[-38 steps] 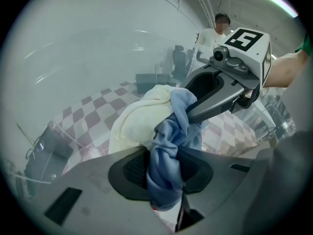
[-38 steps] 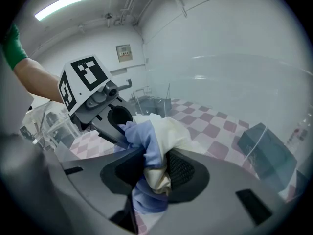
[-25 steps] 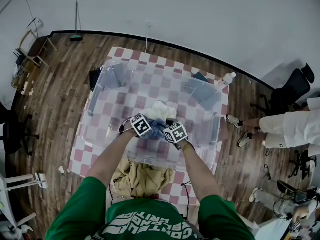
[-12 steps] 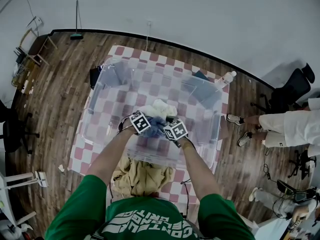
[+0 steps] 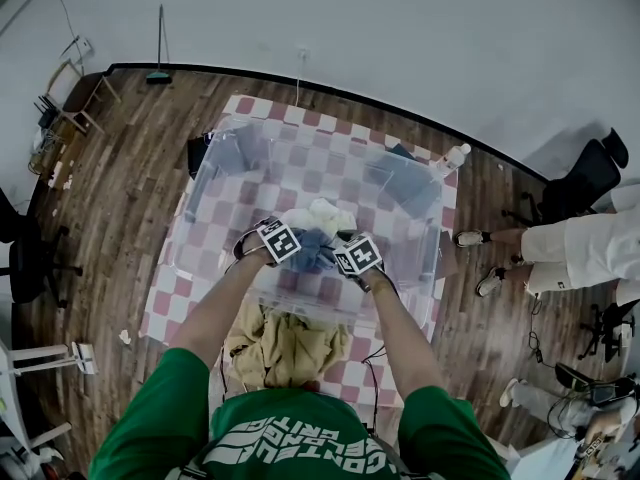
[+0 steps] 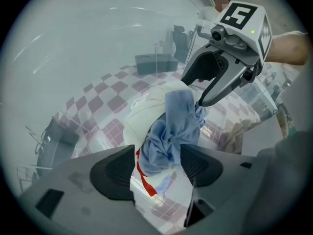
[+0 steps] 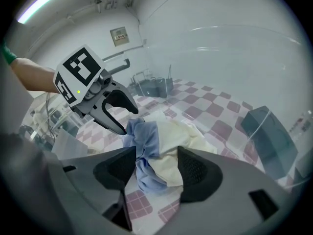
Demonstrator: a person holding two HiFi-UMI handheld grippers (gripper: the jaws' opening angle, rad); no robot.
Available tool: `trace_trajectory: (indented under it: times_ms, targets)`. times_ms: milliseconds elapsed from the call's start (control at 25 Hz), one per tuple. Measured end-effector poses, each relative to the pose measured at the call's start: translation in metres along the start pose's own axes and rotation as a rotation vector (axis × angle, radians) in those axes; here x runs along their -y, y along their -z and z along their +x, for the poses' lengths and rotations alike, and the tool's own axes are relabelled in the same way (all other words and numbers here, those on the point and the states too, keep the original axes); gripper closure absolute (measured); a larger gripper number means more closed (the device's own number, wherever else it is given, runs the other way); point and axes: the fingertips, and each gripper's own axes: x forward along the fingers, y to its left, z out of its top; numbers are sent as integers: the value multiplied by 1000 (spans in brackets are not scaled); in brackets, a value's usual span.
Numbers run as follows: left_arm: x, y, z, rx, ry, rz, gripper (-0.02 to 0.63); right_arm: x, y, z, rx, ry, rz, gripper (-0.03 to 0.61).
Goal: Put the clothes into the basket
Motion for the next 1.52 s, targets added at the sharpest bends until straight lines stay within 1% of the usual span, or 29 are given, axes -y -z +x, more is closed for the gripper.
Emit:
trace_trajectory:
  times_ms: [200, 320, 360, 440, 480, 600, 720, 800, 880, 1000, 1160, 1360, 1520]
  targets:
    - [-6, -20, -33, 107, -65, -28, 342, -6, -10, -28, 11, 20, 4, 321]
    - [-4, -35, -56, 176, -93, -31, 344, -9, -22, -46, 67, 47, -6, 322]
    - [-3, -40, -65, 199, -101, -32, 353, -11, -27, -53, 86, 56, -13, 324]
    - [0, -49, -83, 248, -116, -35, 409, -18, -36, -67, 121, 77, -29, 340]
    - [2, -54, -92, 275, -123, -39, 429, -22, -41, -75, 140, 91, -37, 360]
    - [6, -67, -118, 360, -150, -50, 514, -29, -58, -99, 209, 146, -51, 498]
    - [12, -78, -146, 448, -181, -62, 578, -41, -74, -124, 291, 179, -63, 548]
    - [21, -85, -166, 516, -191, -60, 604, -52, -83, -142, 354, 187, -71, 569]
    - [32, -90, -187, 583, -188, -64, 611, -65, -90, -160, 413, 184, -72, 569]
    - [46, -93, -216, 678, -180, -99, 611, -85, -99, -186, 491, 187, -78, 569]
    - [69, -93, -252, 784, -170, -128, 611, -114, -105, -215, 563, 191, -87, 571]
    - [105, -85, -289, 877, -161, -126, 611, -145, -97, -244, 625, 194, -82, 571]
    - [133, -70, -308, 921, -151, -127, 611, -166, -83, -261, 652, 203, -74, 571]
